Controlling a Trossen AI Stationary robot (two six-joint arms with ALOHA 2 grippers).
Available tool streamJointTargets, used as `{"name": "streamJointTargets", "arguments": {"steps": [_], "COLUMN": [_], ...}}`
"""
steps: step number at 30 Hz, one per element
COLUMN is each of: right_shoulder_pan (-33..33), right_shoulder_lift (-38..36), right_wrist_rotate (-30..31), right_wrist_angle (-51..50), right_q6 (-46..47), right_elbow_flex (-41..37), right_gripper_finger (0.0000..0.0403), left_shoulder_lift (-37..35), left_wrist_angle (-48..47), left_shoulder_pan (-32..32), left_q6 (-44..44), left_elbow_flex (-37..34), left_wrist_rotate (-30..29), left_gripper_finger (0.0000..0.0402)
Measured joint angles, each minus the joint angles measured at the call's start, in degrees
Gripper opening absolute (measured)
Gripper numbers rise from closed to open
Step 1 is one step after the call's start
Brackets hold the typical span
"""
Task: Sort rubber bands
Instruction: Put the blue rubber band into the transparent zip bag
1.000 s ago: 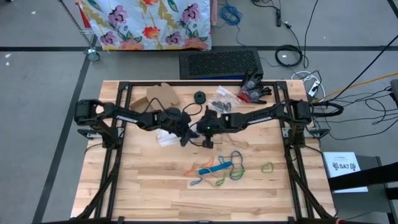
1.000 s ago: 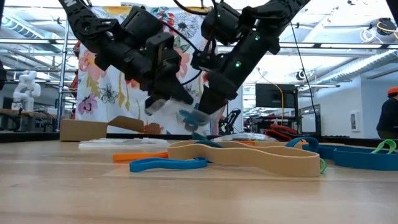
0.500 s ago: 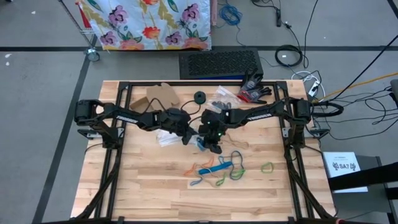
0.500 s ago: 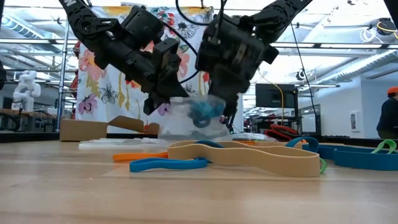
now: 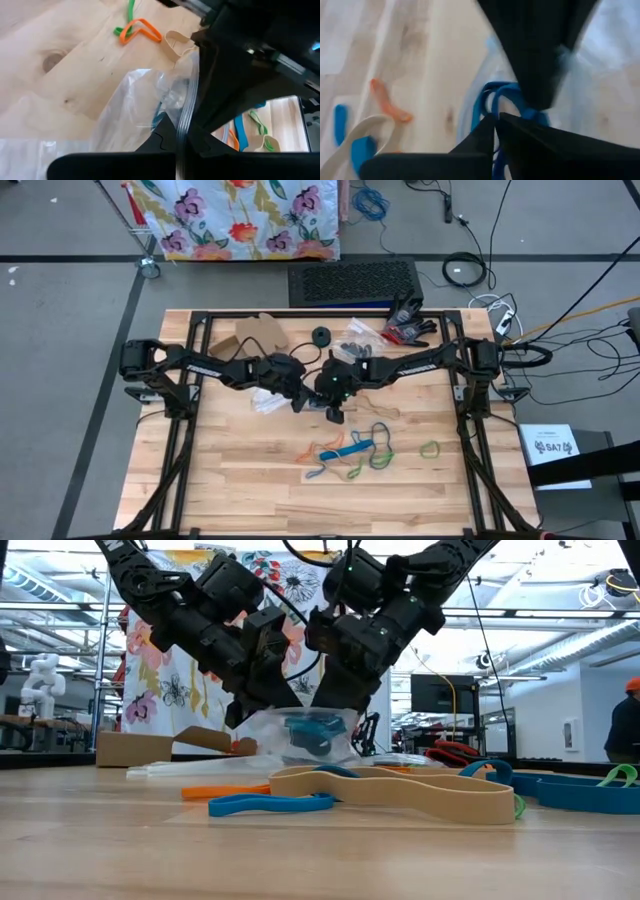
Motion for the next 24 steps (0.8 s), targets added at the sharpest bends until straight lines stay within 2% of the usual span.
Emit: {"name": "streamJointTargets", "arguments": {"steps": [4, 11, 18, 24], "right_shoulder_pan": [-0.2, -0.6, -0.5, 0.0], "right_shoulder_lift": [0.0, -0.1, -1.1, -1.2], "right_wrist_rotate": [2.3, 2.8, 2.8, 2.8], "right_wrist_angle": [-1.7, -15.5, -16.0, -23.7], "right_q6": [0.5, -0.2, -0.6, 0.2], "right_elbow_flex": [1.8, 8.1, 9.5, 9.5], "right_gripper_finger": [0.0062, 0.012, 0.0128, 0.0121], "left_shoulder_lift": [0.0, 0.0, 0.0, 0.0], "left_wrist_angle": [-0.2, -0.8, -2.7, -3.6], "left_shoulder_pan": [0.1, -0.1, -0.2, -0.4], "left_q6": [0.0, 0.1, 0.4, 0.5], "left_elbow_flex": [0.0, 0.0, 0.0, -0.1], "left_wrist_rotate": [0.0, 0.5, 0.5, 0.5], "left_gripper_finger": [0.0, 0.0, 0.0, 0.0]}}
